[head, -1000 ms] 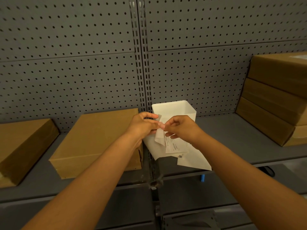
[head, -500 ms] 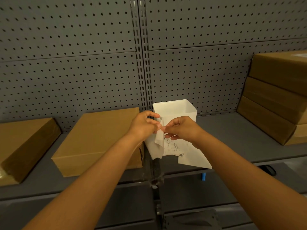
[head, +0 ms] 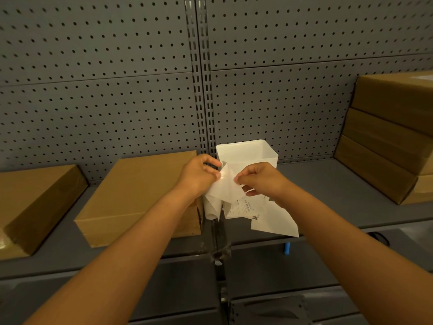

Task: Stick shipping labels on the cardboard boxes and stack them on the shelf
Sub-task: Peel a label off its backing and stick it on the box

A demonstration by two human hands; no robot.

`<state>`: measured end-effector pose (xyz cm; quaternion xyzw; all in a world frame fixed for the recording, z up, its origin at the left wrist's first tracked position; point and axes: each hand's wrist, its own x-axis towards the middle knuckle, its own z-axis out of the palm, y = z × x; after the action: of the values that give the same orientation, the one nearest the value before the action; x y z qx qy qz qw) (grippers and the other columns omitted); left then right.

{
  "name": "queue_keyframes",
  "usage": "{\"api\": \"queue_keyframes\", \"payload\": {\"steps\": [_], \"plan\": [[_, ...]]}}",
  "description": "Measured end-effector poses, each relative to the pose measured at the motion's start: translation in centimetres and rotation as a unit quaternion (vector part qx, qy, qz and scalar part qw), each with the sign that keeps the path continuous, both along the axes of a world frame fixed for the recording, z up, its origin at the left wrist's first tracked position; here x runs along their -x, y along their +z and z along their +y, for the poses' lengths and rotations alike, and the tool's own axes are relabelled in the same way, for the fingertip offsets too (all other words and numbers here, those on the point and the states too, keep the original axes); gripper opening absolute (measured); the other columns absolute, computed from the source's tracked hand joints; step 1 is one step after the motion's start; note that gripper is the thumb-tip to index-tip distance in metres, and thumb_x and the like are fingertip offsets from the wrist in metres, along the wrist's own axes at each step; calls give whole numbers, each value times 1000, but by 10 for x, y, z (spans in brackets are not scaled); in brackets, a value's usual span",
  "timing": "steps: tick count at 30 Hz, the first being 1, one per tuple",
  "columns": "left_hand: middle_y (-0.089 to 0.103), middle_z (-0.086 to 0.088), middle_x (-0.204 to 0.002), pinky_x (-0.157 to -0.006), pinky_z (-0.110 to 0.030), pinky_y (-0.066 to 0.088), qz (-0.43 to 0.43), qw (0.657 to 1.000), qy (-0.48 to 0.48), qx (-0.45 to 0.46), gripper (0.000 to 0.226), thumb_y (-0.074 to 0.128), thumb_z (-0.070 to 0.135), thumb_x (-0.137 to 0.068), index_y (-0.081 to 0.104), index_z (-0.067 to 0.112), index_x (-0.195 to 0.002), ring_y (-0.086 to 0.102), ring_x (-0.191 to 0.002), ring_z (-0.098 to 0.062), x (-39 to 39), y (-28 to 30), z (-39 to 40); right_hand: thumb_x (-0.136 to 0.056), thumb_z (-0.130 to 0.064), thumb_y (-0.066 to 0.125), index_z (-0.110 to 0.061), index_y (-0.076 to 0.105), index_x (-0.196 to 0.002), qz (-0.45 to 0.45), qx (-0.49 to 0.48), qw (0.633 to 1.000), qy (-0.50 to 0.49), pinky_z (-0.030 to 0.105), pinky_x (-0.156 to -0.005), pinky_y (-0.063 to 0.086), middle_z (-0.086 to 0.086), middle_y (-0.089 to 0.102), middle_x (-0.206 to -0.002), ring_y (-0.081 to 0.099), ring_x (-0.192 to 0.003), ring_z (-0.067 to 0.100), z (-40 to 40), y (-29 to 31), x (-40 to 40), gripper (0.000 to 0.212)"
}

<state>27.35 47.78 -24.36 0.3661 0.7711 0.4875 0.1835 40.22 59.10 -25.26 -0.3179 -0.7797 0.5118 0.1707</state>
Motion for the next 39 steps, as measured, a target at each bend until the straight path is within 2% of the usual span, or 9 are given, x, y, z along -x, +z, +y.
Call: {"api": "queue_keyframes", "payload": {"steps": [6,10,12,16,20,26,30,33,39], "plan": [[67,-2,-78,-78,-32,51,40,999,0,8,17,61,0,-86,63,16,-92,62,-82,-16,5,1,-6,-88,-20,65,-9,67,-87,-19,-12,1000,1,22,-67,54,2,66,-93,63,-83,16,7,-2,-8,11],[68,-5,-86,-82,-37,52,55,998,27,13,21,57,0,-86,63,19,-86,62,-88,-20,10,1,-6,-89,-17,63,-9,66,-89,-11,-2,1000,-9,26,-71,54,2,65,-95,63,-80,16,13,0,-16,9],[68,-5,-90,-83,-37,53,40,998,41,14,20,57,1,-86,63,20,-87,62,-91,-20,13,0,-6,-90,-17,63,-7,66,-93,-10,5,1000,-14,25,-71,54,-3,64,-91,64,-75,14,16,0,-20,12],[65,-2,-83,-80,-32,50,8,998,60,14,20,56,0,-87,62,16,-96,61,-92,-20,18,-2,-6,-90,-19,63,-10,65,-86,-9,31,999,-26,30,-75,56,-1,68,-91,66,-75,14,23,-3,-25,10],[65,-7,-92,-77,-30,48,2,996,88,23,20,56,-1,-86,61,17,-96,61,-95,-22,23,-4,-5,-90,-20,64,-10,66,-87,-16,48,997,-55,32,-75,56,2,70,-88,68,-76,15,32,-9,-31,10],[61,-10,-110,-72,-30,46,-1,991,125,45,23,54,-1,-86,60,19,-95,58,-102,-27,32,-7,-4,-91,-19,61,-9,63,-88,-47,48,992,-103,25,-61,52,5,68,-85,65,-71,15,45,-18,-44,10],[59,-8,-115,-83,-34,47,30,987,144,58,24,50,-2,-87,59,18,-96,55,-107,-26,35,-6,-4,-92,-16,60,-9,61,-86,-54,47,990,-120,23,-57,50,10,67,-88,63,-70,15,52,-23,-52,10],[58,-8,-115,-88,-37,47,48,982,170,65,27,44,-4,-86,59,17,-95,54,-108,-28,39,-2,-7,-93,-15,59,-8,59,-84,-73,47,985,-147,26,-60,52,13,67,-95,63,-78,21,56,-27,-58,11],[59,-7,-114,-76,-32,46,33,989,132,53,25,46,-1,-88,59,18,-99,55,-104,-24,39,0,-10,-93,-18,59,-5,63,-97,-30,55,988,-140,23,-60,52,11,68,-96,63,-77,18,56,-27,-67,14]]}}
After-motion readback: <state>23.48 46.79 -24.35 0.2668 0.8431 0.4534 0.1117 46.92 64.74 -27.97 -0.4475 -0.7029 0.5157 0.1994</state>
